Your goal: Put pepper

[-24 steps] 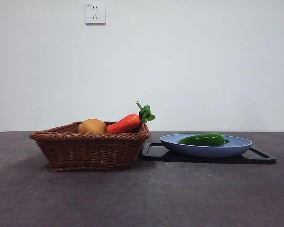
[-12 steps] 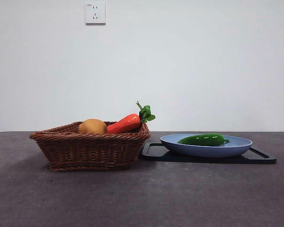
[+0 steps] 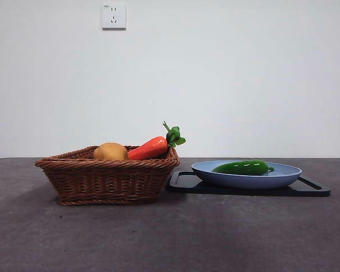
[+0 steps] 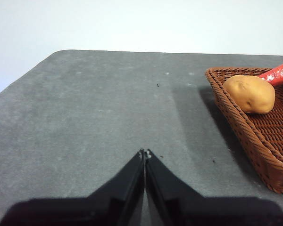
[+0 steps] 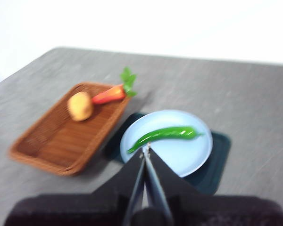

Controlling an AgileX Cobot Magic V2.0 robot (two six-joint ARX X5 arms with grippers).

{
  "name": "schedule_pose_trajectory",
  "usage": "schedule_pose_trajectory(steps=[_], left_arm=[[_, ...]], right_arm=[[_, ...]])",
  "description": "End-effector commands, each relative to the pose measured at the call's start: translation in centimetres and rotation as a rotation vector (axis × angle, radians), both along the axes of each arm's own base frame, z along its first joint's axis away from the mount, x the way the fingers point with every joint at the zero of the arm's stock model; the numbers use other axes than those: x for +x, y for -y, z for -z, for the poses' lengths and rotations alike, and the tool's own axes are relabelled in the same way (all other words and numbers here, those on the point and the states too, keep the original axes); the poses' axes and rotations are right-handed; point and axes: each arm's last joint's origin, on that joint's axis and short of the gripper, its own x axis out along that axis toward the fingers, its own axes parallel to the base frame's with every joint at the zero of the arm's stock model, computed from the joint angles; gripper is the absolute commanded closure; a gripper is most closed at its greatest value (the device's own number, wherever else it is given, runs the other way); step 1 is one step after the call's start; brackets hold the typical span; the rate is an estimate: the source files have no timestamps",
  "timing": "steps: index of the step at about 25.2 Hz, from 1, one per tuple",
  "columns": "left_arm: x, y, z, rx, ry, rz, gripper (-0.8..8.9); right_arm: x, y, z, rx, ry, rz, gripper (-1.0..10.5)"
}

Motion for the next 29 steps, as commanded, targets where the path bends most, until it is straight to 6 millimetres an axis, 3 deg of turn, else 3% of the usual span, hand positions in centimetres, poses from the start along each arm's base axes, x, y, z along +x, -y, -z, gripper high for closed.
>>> schedule_pose_trajectory(steps=[1,4,14,24,29], left_arm=[[0.1,0.0,0.2,-0.007,0.003,0.000,8.05],[0.1,0.0,0.2,-0.007,0.003,0.000,8.05],[0.1,0.0,0.2,-0.007,0.003,0.000,8.05],[0.1,0.0,0.2,-0.007,0.003,0.001,8.05],[0.1,0.0,0.2,-0.007,0.004,0.001,8.05]], right_arm=[[0.0,0.1,3.3,0.003,0.104,0.011,9.4],[-0.4,0.1,7.0,0.003,0.195,0.017,9.4],[-0.6,0.7,13.4,0.044,0.161,0.260,9.4],[-0.2,0.7,17.8,0.069,0.086,0.269,9.4],[-0.2,0.7,18.1,0.076,0.081,0.269,9.4]])
